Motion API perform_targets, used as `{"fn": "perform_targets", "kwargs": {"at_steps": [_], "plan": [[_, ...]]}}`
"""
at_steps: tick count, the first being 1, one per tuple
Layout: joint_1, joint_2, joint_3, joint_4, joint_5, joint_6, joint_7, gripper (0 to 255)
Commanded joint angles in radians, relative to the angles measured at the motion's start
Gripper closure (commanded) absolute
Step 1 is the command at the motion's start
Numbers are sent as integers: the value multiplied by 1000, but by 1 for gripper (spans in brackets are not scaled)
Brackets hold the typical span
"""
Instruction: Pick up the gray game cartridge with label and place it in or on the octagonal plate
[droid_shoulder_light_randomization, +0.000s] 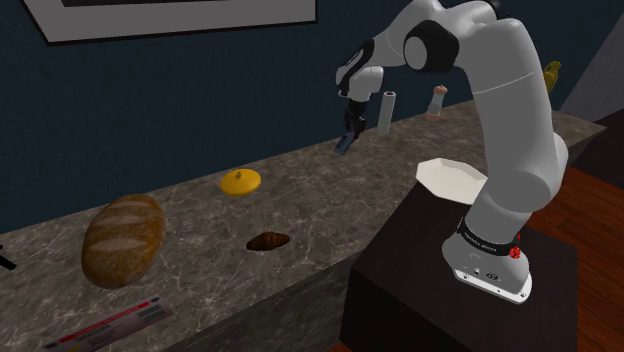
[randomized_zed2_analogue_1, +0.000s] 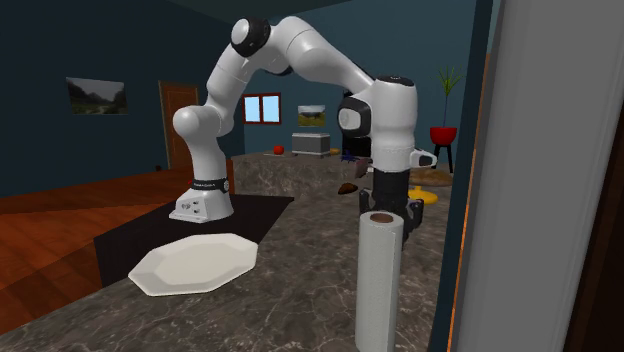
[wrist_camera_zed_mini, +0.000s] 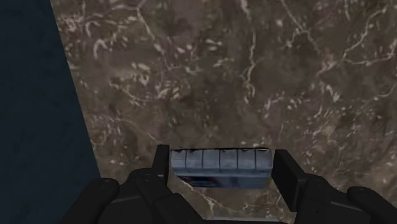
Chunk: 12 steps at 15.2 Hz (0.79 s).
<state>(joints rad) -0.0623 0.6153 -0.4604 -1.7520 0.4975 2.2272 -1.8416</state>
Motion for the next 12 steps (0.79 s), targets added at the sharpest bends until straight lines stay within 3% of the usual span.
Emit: {"fn": "perform_targets", "kwargs": {"at_steps": [1,3,12], "plan": [[5,-17,-7,2,-11,-17,9,255],[8,-26,-11,3,-16,-26,13,255],[1,-251,-90,-352,-64,98,-125,255]]}}
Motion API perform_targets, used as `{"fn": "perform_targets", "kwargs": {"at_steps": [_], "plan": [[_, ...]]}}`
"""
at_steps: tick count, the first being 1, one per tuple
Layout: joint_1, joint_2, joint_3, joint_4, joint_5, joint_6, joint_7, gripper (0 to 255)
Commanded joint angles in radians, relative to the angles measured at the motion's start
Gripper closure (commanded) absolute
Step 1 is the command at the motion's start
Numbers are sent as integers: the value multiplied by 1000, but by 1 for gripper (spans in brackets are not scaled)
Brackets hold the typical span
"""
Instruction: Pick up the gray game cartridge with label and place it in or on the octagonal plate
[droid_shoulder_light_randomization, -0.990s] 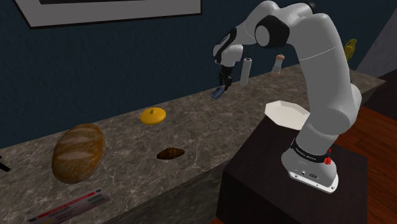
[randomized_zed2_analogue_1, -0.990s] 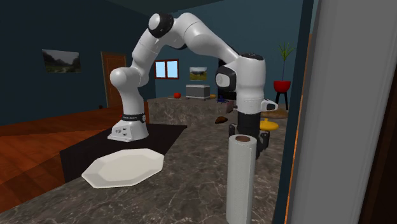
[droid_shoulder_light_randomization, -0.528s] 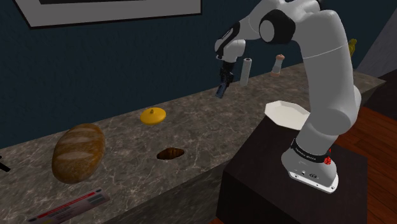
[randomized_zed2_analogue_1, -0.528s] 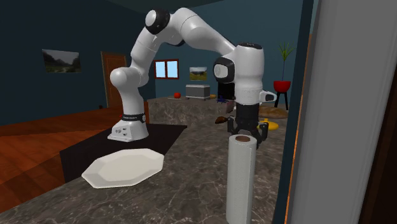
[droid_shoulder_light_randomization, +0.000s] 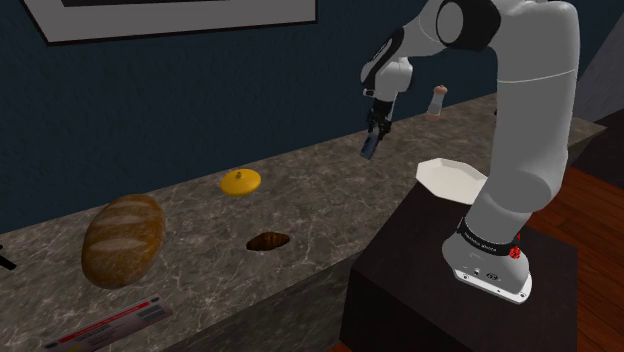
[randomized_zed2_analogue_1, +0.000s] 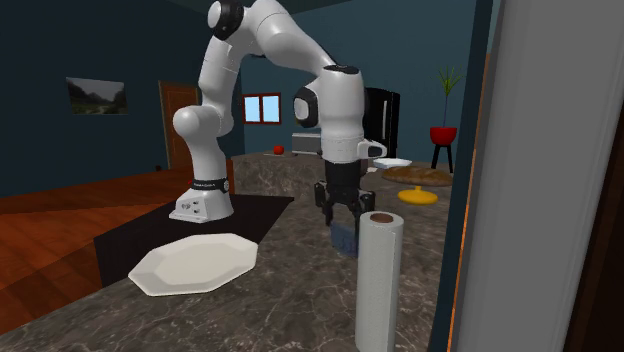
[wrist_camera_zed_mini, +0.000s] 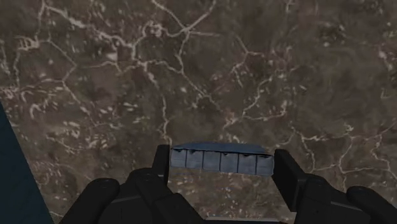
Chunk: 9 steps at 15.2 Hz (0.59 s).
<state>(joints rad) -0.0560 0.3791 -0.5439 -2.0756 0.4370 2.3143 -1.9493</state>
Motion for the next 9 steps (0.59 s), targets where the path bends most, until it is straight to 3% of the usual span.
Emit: {"fn": "perform_targets", "kwargs": {"at_steps": [1,9], "plan": [[-8,-38,-17,-61,-12,22,-31,255],[-50,-210,-116,-288,-108,93,-134,255]]}}
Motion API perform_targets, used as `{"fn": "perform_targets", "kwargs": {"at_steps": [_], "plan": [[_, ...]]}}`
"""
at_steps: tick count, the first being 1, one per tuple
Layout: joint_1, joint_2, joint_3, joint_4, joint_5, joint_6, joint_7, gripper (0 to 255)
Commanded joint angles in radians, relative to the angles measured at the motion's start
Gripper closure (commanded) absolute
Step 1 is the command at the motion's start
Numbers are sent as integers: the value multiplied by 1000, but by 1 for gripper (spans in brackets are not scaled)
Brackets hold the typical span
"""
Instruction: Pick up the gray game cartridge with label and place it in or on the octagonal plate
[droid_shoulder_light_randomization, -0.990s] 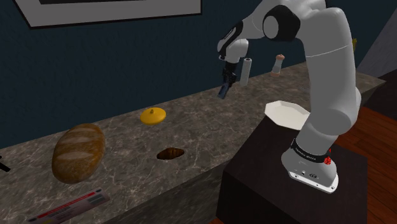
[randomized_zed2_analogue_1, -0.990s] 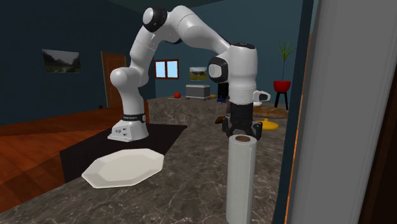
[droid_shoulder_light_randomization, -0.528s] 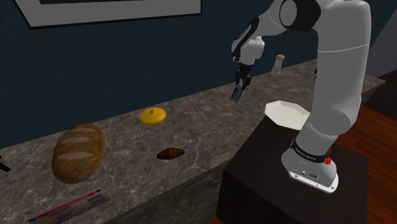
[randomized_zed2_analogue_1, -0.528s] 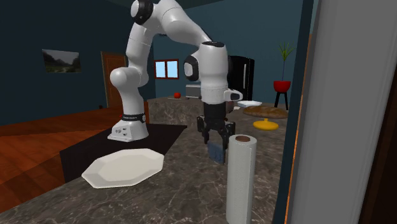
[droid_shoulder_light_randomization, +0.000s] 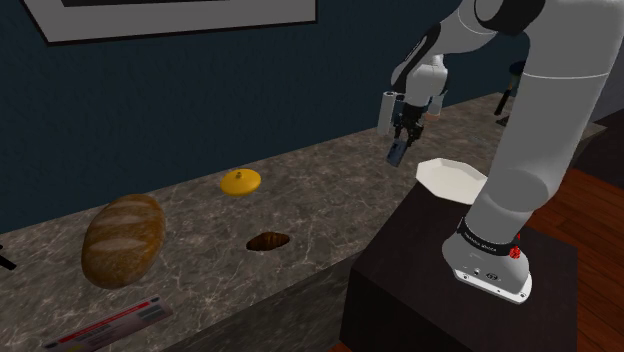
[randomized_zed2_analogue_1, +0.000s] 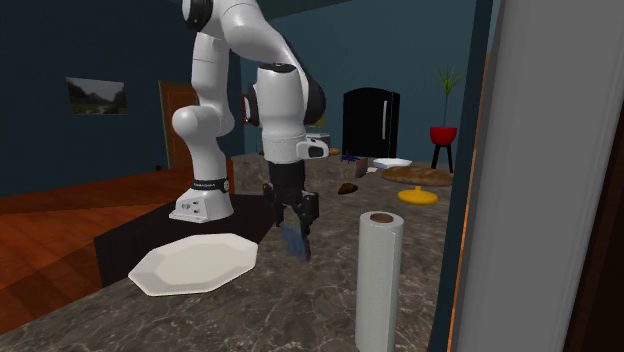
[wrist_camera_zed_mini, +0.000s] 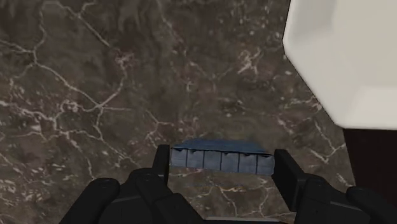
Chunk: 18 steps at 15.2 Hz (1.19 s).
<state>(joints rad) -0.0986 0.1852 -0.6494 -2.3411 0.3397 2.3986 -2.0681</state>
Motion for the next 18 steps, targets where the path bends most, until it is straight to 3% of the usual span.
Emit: {"fn": "perform_targets", "kwargs": {"at_steps": [1,9,18], "plan": [[-14,-36,-25,-47,-27,15,-26,255],[-104,-185,-144,-197,-188,46,-115,255],[-260,-296,-286,-269,-373,34,-258,255]]}}
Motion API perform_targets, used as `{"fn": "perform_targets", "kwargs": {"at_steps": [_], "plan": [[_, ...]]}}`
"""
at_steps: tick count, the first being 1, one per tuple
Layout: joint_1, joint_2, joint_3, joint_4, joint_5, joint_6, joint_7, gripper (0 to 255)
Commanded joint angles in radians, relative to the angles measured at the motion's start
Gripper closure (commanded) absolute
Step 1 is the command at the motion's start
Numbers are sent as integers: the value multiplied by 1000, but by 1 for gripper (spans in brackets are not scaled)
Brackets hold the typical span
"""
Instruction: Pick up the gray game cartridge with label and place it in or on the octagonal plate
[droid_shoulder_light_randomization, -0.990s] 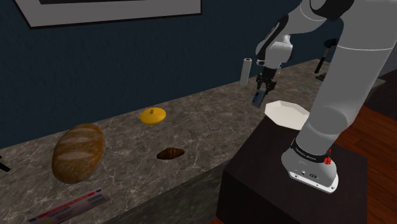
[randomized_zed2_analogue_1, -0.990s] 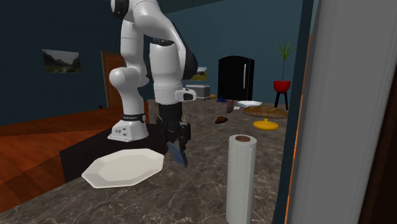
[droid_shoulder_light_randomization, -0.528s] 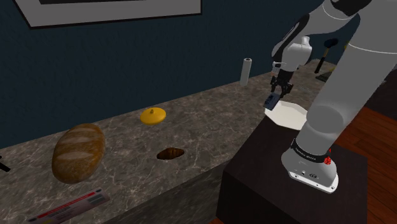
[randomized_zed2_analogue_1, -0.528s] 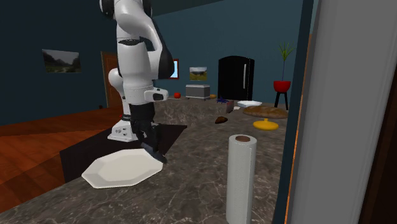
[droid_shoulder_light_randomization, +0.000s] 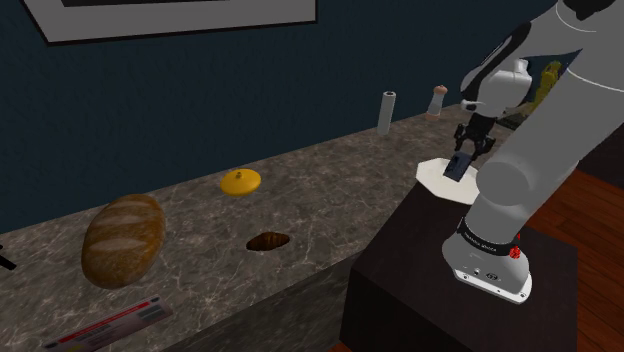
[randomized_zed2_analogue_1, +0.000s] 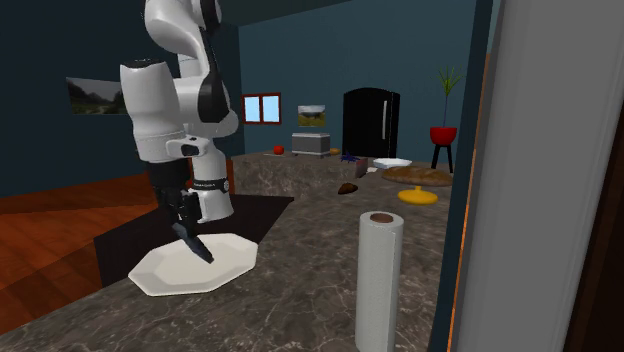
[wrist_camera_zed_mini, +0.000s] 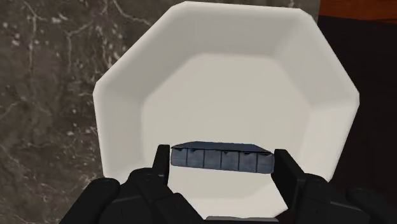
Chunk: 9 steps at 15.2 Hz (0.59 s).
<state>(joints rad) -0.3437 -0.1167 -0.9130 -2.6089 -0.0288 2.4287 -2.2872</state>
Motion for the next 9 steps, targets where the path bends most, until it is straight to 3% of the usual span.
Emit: {"fn": "perform_targets", "kwargs": {"at_steps": [1,5,9], "plan": [[-6,27,-28,-4,21,19,-58,255],[24,122,-41,-9,152,78,-157,255],[18,224,-9,-6,313,122,-275,255]]}}
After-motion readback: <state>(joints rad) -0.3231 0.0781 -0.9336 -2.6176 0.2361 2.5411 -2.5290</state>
